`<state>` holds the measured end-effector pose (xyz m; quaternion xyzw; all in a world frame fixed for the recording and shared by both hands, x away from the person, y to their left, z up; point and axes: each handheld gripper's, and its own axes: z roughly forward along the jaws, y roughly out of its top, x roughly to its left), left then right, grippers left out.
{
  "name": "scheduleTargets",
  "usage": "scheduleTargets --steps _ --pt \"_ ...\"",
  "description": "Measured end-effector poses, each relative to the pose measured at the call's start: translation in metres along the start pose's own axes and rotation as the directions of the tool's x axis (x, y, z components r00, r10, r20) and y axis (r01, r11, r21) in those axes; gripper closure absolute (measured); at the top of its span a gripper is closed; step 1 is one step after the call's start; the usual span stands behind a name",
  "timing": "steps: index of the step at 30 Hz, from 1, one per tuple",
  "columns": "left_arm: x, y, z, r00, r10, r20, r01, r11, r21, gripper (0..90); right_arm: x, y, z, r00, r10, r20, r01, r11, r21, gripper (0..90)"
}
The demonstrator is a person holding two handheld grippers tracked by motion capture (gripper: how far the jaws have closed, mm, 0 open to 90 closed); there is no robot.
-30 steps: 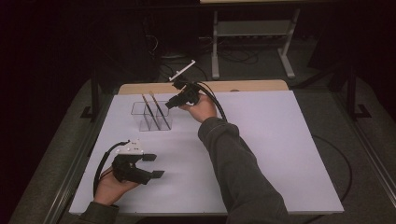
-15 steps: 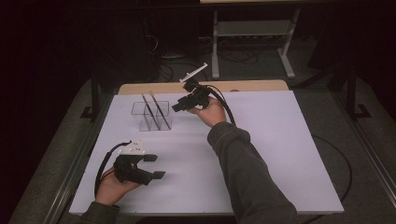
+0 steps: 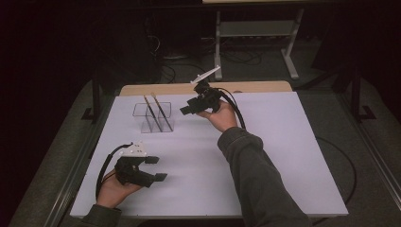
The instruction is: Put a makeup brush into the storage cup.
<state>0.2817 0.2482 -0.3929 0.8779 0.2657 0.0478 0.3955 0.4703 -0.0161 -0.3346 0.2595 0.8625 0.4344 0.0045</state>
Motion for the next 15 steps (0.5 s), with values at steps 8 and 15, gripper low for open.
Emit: scheduleTargets --steps 8,15 --pt "-0.002 0.001 0.002 1.0 0.002 0.003 -0.002 1.0 -0.004 27.5 -0.001 -0.011 -0.015 0.9999 0.011 0.013 -0.011 1.0 -0.004 42.8" --pt "-0.001 0.0 0.0 0.9999 -0.012 -0.008 0.012 0.9997 -0.022 27.0 0.0 -0.025 -0.026 0.9998 0.011 0.017 -0.01 0.999 -0.031 40.8"
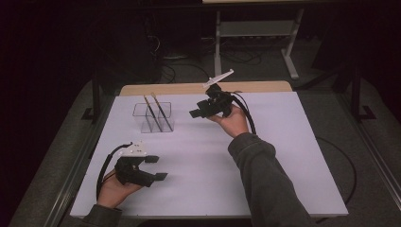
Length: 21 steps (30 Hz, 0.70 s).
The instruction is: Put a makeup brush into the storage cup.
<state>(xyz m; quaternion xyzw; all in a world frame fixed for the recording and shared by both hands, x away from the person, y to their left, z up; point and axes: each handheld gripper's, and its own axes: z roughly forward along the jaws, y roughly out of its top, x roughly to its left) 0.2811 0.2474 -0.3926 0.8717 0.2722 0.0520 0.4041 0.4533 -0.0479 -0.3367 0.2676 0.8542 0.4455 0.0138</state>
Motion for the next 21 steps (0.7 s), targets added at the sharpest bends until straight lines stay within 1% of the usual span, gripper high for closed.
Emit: scheduleTargets --steps 2,4,7,9,10,12,15,17,18,19,20,21 --pt "0.0 0.0 0.0 1.0 0.003 -0.006 -0.003 1.0 -0.004 27.0 0.0 -0.005 -0.003 1.0 0.002 0.005 -0.002 1.0 -0.004 40.4" --pt "0.001 0.001 -0.001 0.9997 0.018 -0.015 -0.018 0.9998 -0.006 26.9 0.0 -0.009 -0.007 1.0 0.005 0.005 -0.005 1.0 -0.01 39.9" --pt "0.0 0.001 -0.001 0.9998 0.007 -0.02 -0.007 0.9999 -0.015 26.8 -0.001 -0.017 -0.013 0.9999 0.012 0.009 -0.012 1.0 -0.005 39.0" --pt "0.0 0.001 -0.001 0.9997 0.003 -0.024 -0.004 0.9998 -0.017 26.7 -0.001 -0.022 -0.018 0.9997 0.018 0.019 -0.018 1.0 -0.015 38.6" --pt "0.0 0.0 -0.001 0.9997 0.003 -0.026 -0.004 0.9998 -0.02 26.5 -0.001 -0.024 -0.02 0.9994 0.027 0.022 -0.026 1.0 -0.016 38.3" --pt "0.0 0.001 -0.002 0.9994 0.008 -0.034 -0.009 0.9997 -0.024 26.3 -0.002 -0.028 -0.024 0.9994 0.02 0.027 -0.019 1.0 -0.022 37.9" --pt "-0.001 0.001 -0.002 0.9989 0.005 -0.046 -0.007 0.9995 -0.032 25.7 -0.002 -0.036 -0.032 0.9989 0.033 0.032 -0.032 0.999 -0.03 37.8" --pt "-0.001 0.002 -0.003 0.9987 0.008 -0.05 -0.01 0.9991 -0.041 25.4 -0.002 -0.041 -0.035 0.9986 0.031 0.042 -0.03 0.999 -0.023 37.3" --pt "-0.001 0.002 -0.004 0.9982 0.017 -0.058 -0.019 0.9991 -0.037 25.3 -0.003 -0.043 -0.037 0.9984 0.029 0.048 -0.028 0.999 -0.021 37.2" --pt "-0.002 0.002 -0.003 0.998 0.016 -0.062 -0.018 0.999 -0.04 25.0 -0.003 -0.046 -0.039 0.9983 0.031 0.049 -0.03 0.999 -0.018 36.3" --pt "-0.002 0.002 -0.003 0.998 0.012 -0.063 -0.014 0.9991 -0.041 24.7 -0.002 -0.048 -0.041 0.9977 0.04 0.055 -0.039 0.999 -0.026 36.1" --pt "-0.003 0.002 -0.002 0.9978 0.009 -0.065 -0.012 0.9991 -0.041 24.4 -0.003 -0.051 -0.043 0.9976 0.03 0.063 -0.028 0.999 -0.025 35.7"
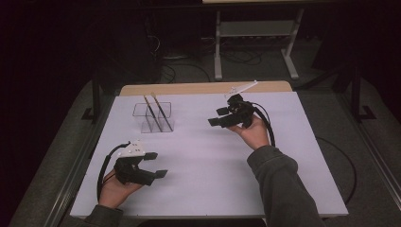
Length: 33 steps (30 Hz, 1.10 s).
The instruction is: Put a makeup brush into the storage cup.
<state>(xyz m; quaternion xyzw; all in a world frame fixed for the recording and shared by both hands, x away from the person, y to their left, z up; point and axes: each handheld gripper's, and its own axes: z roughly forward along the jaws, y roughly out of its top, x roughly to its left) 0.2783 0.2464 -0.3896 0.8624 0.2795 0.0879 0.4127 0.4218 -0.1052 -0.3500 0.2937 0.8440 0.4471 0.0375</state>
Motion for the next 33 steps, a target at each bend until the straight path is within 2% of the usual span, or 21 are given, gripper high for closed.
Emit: scheduleTargets --steps 5,9,12,16,22,28,29,33 --pt "-0.003 0.0 0.0 0.9998 0.008 -0.017 -0.008 1.0 -0.006 23.0 -0.002 -0.012 -0.012 0.9997 0.019 0.012 -0.019 1.0 -0.016 34.3" --pt "-0.004 0.0 0.0 0.9994 -0.014 -0.032 0.014 0.9997 -0.021 21.4 -0.003 -0.023 -0.02 0.9994 0.025 0.024 -0.025 0.999 -0.022 33.0" --pt "-0.005 0.0 -0.001 0.9989 -0.014 -0.045 0.013 0.9996 -0.025 19.9 -0.004 -0.03 -0.024 0.9991 0.025 0.034 -0.024 0.999 -0.026 31.7" --pt "-0.007 0.0 -0.002 0.9973 -0.019 -0.07 0.017 0.999 -0.042 16.1 -0.002 -0.038 -0.029 0.9986 0.029 0.043 -0.028 0.999 -0.021 29.9" --pt "-0.01 -0.002 -0.002 0.9949 -0.031 -0.096 0.026 0.9984 -0.051 15.6 0.001 -0.049 -0.037 0.9984 0.028 0.048 -0.026 0.999 -0.036 27.4" --pt "-0.013 -0.005 -0.006 0.9923 -0.028 -0.121 0.02 0.9975 -0.068 15.6 0.004 -0.058 -0.043 0.9977 0.021 0.064 -0.018 0.998 -0.053 23.7" --pt "-0.013 -0.006 -0.007 0.992 -0.017 -0.125 0.01 0.9982 -0.059 15.6 0.005 -0.059 -0.044 0.9974 0.028 0.066 -0.025 0.998 -0.052 23.4" --pt "-0.016 -0.009 -0.008 0.9893 -0.03 -0.143 0.02 0.9975 -0.068 15.6 0.009 -0.065 -0.048 0.9969 0.024 0.075 -0.019 0.998 -0.063 23.2"
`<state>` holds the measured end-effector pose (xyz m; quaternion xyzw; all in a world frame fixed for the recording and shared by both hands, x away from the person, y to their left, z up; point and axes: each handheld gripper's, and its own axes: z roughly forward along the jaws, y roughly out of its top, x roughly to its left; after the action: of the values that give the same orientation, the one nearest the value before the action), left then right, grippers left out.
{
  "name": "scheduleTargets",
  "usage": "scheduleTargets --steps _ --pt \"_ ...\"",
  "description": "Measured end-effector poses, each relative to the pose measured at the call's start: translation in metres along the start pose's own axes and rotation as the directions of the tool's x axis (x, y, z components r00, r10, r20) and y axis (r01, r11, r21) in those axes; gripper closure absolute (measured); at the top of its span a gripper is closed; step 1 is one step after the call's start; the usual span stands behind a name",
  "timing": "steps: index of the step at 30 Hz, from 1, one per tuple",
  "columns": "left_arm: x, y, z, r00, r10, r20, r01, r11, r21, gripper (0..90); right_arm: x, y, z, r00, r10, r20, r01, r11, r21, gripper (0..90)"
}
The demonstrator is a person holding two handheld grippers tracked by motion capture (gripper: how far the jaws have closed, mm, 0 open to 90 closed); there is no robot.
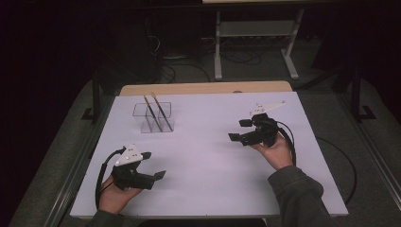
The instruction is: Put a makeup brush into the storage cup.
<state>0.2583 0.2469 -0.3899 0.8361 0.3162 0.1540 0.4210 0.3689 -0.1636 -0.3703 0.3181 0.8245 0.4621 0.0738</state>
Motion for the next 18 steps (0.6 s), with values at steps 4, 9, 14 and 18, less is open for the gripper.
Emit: scheduleTargets --steps 4,9,14,18 --pt "0.0 -0.002 -0.004 0.9999 -0.012 -0.01 0.012 0.9998 -0.013 15.6 0.002 -0.007 -0.004 0.9999 0.004 0.009 -0.004 1.0 -0.008 21.4" --pt "0.0 -0.004 -0.004 0.9998 -0.009 -0.015 0.008 0.9999 -0.01 15.7 0.003 -0.014 -0.009 0.9998 0.013 0.016 -0.013 1.0 -0.021 20.8" --pt "0.0 -0.005 -0.004 0.9997 -0.018 -0.013 0.018 0.9997 -0.015 15.7 0.004 -0.019 -0.012 0.9996 0.017 0.022 -0.017 1.0 -0.017 20.7" --pt "-0.001 -0.005 -0.004 0.9997 -0.024 -0.006 0.024 0.9997 -0.009 15.7 0.006 -0.023 -0.015 0.9996 0.015 0.024 -0.015 1.0 -0.018 20.9"
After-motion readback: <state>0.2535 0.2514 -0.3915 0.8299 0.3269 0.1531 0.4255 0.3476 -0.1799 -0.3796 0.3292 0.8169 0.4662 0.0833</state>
